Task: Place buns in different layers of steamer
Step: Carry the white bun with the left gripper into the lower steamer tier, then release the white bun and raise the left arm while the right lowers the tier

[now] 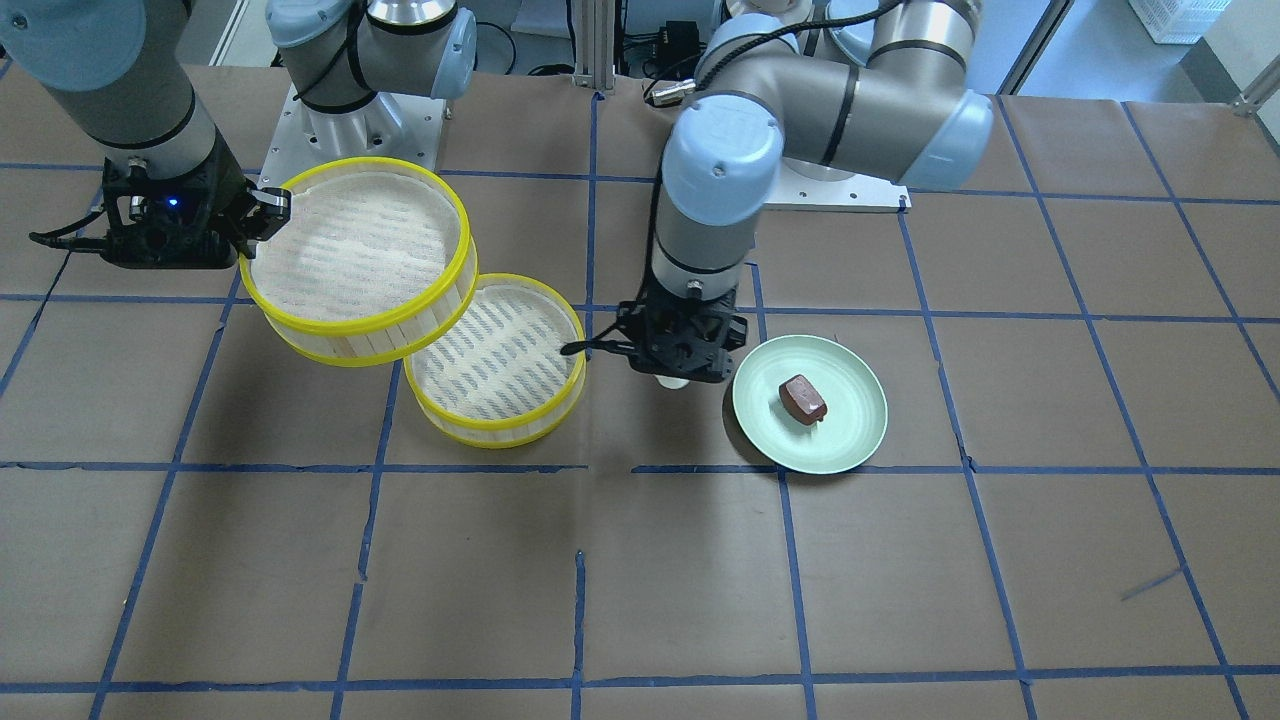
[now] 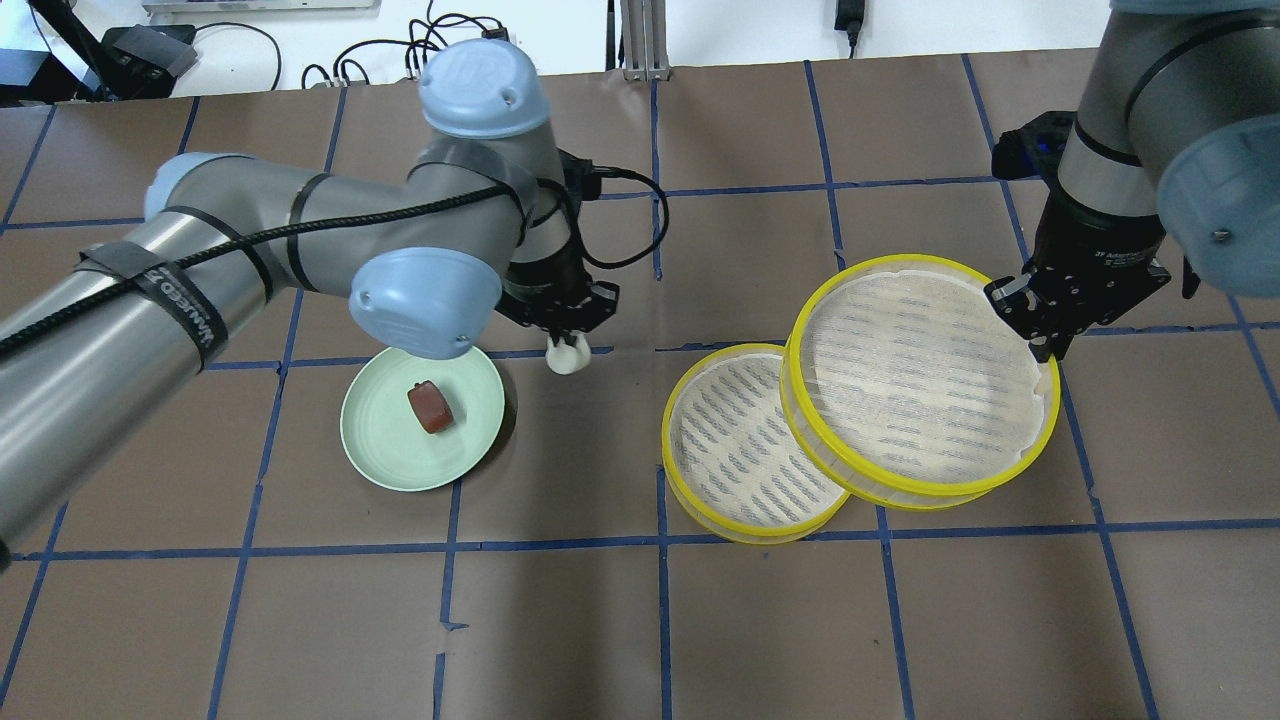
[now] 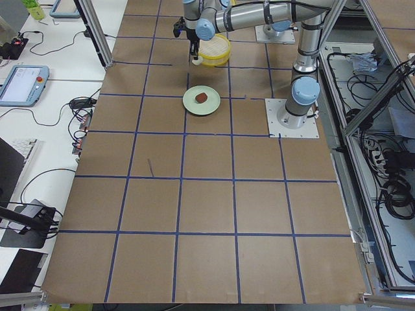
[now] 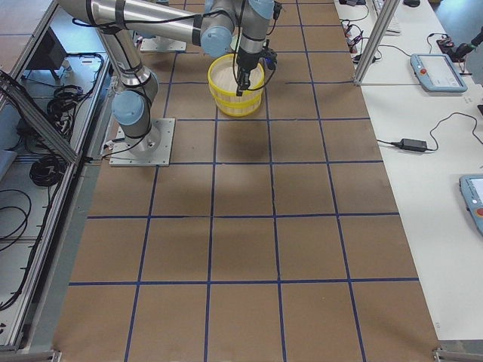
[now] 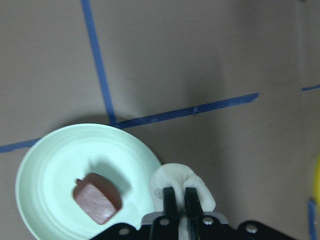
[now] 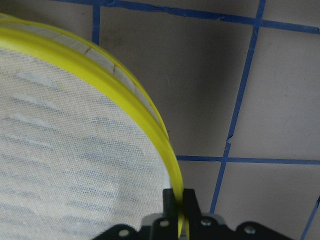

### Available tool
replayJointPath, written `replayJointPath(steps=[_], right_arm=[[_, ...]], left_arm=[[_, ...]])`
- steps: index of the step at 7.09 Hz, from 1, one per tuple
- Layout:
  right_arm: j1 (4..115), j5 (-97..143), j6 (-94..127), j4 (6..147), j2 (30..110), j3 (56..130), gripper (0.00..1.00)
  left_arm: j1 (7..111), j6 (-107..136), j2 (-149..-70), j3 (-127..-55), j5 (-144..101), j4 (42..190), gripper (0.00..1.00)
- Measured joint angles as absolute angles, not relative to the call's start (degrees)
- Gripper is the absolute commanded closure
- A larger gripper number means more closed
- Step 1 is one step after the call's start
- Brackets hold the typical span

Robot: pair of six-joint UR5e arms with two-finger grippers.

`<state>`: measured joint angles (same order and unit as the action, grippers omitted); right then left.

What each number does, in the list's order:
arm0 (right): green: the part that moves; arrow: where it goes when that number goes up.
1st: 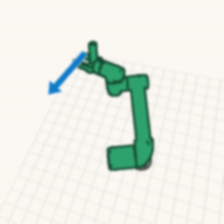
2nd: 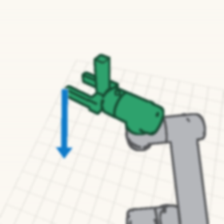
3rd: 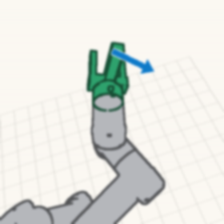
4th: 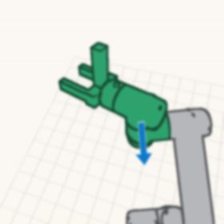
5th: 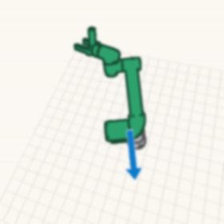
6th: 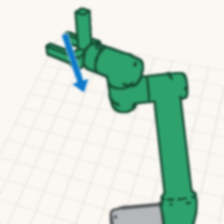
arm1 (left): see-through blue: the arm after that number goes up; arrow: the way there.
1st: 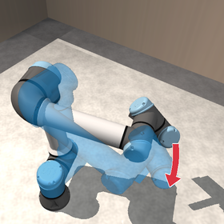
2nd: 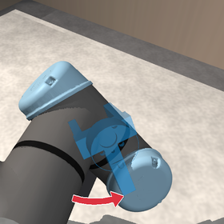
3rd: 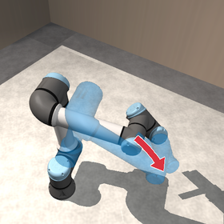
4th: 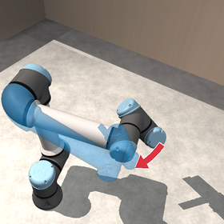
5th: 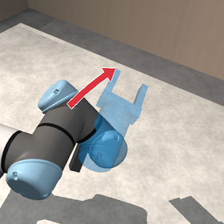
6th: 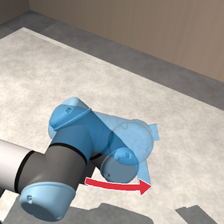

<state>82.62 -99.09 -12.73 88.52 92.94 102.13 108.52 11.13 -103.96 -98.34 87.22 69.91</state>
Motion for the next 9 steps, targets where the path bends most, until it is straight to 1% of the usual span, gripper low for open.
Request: replayJointPath(steps=[2,3,4,5,7,9], right_arm=[[80.36,-99.80,-16.12,88.51,92.91,102.15,0.97],[78.91,-99.99,-18.04,88.51,92.90,102.23,0.97],[77.65,-100.07,-19.56,88.52,92.90,102.32,0.97],[76.93,-100.08,-20.42,88.56,92.90,102.36,0.97],[76.56,-100.03,-20.78,88.59,92.90,102.39,0.97],[76.70,-99.90,-20.44,88.59,92.92,102.45,0.97]], left_arm=[[114.97,20.57,-104.76,-98.34,80.80,66.58,0.90],[116.43,22.94,-105.58,-98.43,78.58,64.78,0.87],[117.14,24.01,-106.92,-98.70,77.35,62.92,0.43],[117.56,24.47,-108.50,-99.02,76.95,61.25,0.00],[118.39,24.88,-110.50,-99.37,77.09,60.25,0.00],[118.57,24.54,-110.36,-98.91,77.21,60.36,0.00]])
